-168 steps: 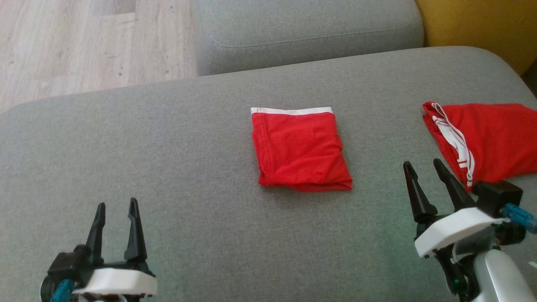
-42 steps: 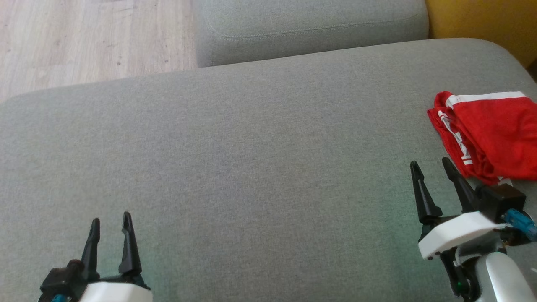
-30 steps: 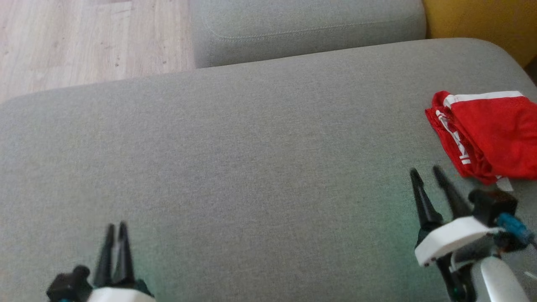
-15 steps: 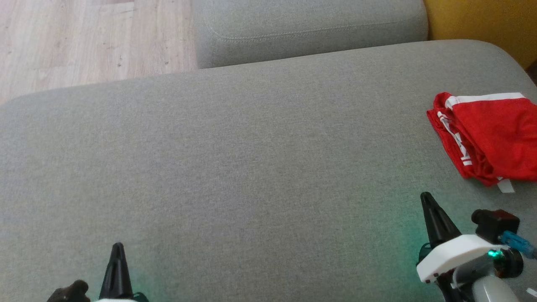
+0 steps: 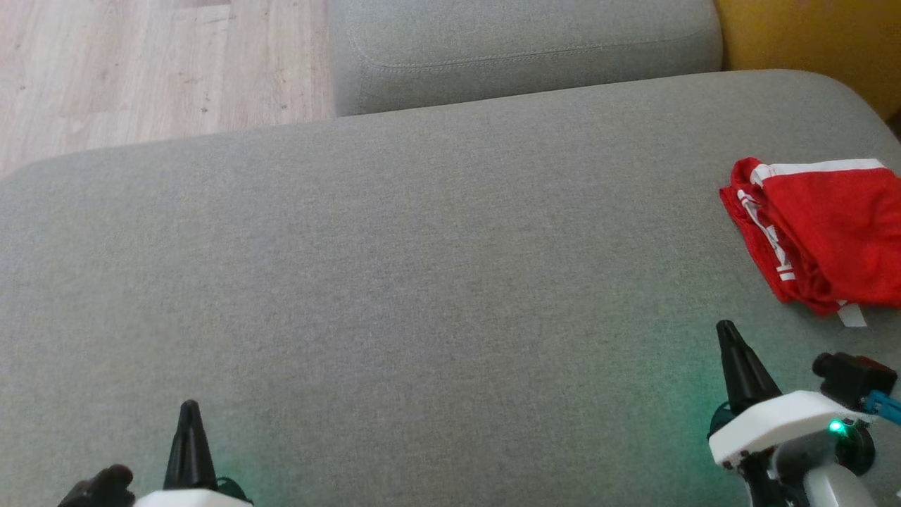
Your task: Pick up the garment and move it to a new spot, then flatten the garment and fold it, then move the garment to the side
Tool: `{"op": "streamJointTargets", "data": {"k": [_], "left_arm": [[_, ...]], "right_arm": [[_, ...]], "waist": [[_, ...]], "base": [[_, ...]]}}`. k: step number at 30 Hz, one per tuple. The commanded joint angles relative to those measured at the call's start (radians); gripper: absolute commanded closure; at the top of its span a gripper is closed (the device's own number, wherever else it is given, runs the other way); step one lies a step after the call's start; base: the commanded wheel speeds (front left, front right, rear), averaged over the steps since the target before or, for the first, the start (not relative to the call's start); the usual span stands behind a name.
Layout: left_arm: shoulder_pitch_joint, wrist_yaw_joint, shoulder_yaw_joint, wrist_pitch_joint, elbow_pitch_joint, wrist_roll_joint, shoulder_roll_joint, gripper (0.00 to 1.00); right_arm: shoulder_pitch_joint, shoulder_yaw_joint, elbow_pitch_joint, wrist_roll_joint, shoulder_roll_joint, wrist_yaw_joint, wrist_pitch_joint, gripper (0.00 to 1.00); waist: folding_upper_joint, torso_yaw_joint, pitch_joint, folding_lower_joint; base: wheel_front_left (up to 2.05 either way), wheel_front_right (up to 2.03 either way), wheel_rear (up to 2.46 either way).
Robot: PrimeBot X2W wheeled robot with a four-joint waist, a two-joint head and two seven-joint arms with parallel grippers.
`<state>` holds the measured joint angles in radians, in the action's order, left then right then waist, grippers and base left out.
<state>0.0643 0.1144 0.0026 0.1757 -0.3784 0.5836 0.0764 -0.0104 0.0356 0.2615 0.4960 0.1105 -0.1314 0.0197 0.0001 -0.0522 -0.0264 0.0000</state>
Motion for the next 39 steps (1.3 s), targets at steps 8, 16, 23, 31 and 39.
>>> {"op": "streamJointTargets", "data": {"k": [8, 16, 23, 31, 39], "left_arm": [[-0.051, 0.004, 0.027, -0.028, 0.043, 0.103, 0.0, 1.0], [-0.061, 0.006, 0.035, -0.051, 0.051, 0.184, -0.002, 1.0], [-0.071, 0.006, 0.041, -0.072, 0.058, 0.255, -0.004, 1.0], [-0.082, 0.007, 0.049, -0.095, 0.066, 0.337, -0.007, 1.0], [-0.092, 0.009, 0.056, -0.118, 0.074, 0.418, -0.009, 1.0]], "right_arm": [[0.057, -0.018, -0.03, 0.114, -0.002, 0.0, 0.013, 1.0], [0.062, -0.03, -0.029, 0.202, -0.007, 0.0, 0.02, 1.0], [0.067, -0.04, -0.028, 0.279, -0.012, 0.0, 0.026, 1.0], [0.072, -0.052, -0.027, 0.368, -0.017, 0.0, 0.033, 1.0], [0.078, -0.064, -0.025, 0.456, -0.022, 0.0, 0.041, 1.0]], "waist": [[-0.0001, 0.005, 0.002, 0.0], [-0.0001, 0.009, 0.004, 0.0], [-0.0001, 0.013, 0.006, 0.0], [-0.0001, 0.017, 0.007, 0.0], [-0.0001, 0.021, 0.009, 0.0]], "base": [[0.0, 0.0, 0.0], [0.0, 0.0, 0.0], [0.0, 0.0, 0.0], [0.0, 0.0, 0.0], [0.0, 0.0, 0.0]]}}
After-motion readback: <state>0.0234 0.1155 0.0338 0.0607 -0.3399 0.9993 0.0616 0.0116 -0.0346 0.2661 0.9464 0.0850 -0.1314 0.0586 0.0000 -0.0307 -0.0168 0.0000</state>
